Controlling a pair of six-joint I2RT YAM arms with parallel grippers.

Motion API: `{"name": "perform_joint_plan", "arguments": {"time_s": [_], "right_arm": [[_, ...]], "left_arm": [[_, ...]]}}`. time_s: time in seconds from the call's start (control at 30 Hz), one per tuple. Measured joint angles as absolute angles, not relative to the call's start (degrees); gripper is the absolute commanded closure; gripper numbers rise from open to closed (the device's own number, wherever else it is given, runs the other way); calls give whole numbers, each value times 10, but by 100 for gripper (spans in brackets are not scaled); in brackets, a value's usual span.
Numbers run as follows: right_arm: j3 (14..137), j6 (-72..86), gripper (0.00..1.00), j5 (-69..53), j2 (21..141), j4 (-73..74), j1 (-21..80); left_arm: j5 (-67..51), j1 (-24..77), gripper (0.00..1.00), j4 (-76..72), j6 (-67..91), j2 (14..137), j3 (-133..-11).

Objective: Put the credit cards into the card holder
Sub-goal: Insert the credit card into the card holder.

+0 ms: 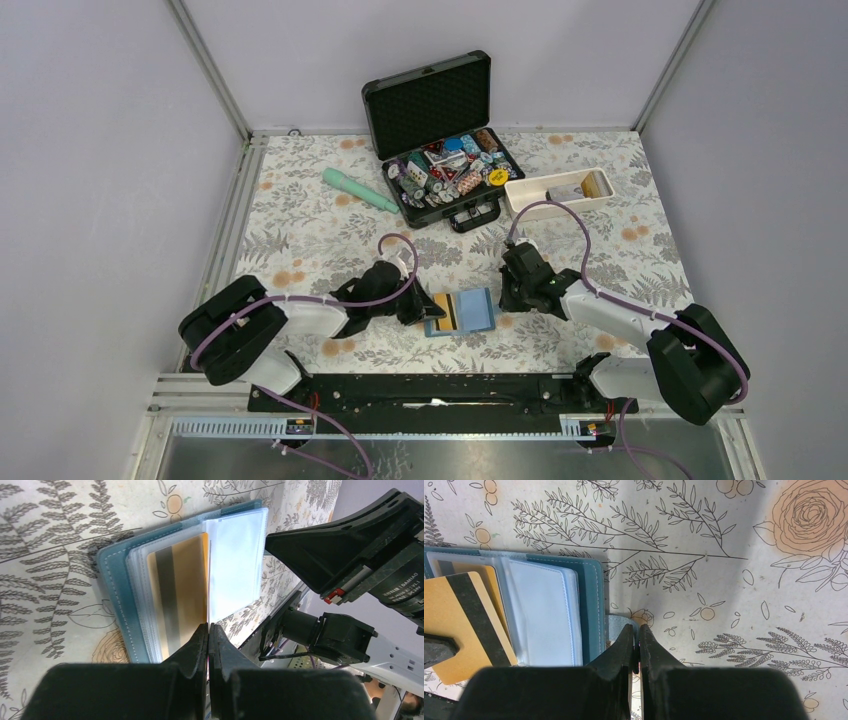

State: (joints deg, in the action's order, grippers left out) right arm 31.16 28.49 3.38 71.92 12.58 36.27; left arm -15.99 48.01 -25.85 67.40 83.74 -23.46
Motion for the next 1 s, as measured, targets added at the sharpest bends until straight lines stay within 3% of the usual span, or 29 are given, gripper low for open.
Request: {"name": "perform_joint_plan", "arguments": {"time_s": [1.0], "right_arm": [[309,285,100,34,719,126,363]], "left_arm": [[-168,481,100,-271,644,882,-248]]}}
